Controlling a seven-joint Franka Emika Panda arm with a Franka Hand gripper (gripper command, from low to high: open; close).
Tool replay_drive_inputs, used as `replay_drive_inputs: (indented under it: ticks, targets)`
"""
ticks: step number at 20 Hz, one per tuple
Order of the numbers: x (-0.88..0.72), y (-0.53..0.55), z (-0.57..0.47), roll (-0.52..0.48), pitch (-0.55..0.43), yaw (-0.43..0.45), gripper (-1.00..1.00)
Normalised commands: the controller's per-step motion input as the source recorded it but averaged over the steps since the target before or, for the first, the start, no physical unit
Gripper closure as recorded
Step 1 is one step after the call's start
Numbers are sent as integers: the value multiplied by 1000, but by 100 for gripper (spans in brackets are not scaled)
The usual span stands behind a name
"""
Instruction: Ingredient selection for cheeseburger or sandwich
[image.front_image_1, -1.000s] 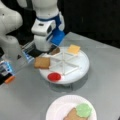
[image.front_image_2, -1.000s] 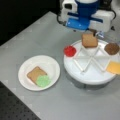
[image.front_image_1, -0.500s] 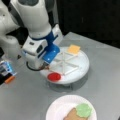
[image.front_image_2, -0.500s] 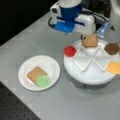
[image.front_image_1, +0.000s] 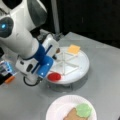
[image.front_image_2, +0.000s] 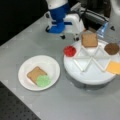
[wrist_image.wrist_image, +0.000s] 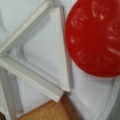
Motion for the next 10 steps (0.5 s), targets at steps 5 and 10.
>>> replay_drive_inputs:
  ticks: [5, 10]
  targets:
    - [73, -154, -217, 430, -99, -41, -100]
    - [105, -93, -127, 208, 105, 49, -100]
